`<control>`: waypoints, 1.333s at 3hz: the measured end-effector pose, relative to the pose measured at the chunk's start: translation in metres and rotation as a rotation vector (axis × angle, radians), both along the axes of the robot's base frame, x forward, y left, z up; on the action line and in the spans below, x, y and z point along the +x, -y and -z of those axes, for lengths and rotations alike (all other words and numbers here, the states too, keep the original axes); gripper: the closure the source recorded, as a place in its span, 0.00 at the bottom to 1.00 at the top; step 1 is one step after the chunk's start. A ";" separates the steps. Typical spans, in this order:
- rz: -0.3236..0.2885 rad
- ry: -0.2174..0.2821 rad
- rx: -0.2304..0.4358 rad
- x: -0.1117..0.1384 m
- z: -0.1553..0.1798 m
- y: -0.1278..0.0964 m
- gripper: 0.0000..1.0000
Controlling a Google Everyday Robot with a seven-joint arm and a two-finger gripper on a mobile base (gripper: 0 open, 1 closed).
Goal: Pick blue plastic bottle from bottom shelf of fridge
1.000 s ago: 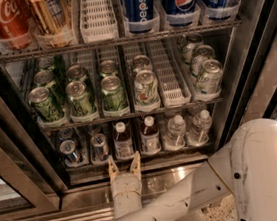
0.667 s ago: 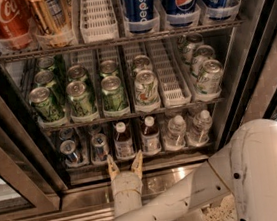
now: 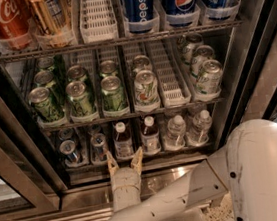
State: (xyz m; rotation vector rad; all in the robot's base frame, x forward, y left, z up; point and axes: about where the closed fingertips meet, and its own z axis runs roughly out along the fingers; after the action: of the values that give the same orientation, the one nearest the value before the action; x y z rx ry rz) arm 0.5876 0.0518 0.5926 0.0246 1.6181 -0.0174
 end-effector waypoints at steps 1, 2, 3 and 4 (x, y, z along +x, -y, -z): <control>0.012 0.017 -0.007 0.008 -0.003 0.003 0.27; 0.022 0.025 -0.013 0.013 -0.004 0.006 0.34; 0.031 0.030 -0.016 0.017 -0.004 0.008 0.34; 0.041 0.032 -0.018 0.022 -0.002 0.011 0.34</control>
Offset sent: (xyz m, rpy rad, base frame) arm 0.0147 -0.0344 0.0176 -0.0251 -0.0853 -0.1312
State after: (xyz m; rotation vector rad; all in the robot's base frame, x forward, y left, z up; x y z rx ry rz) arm 0.6095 0.0413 0.5945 0.0443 1.5855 -0.0632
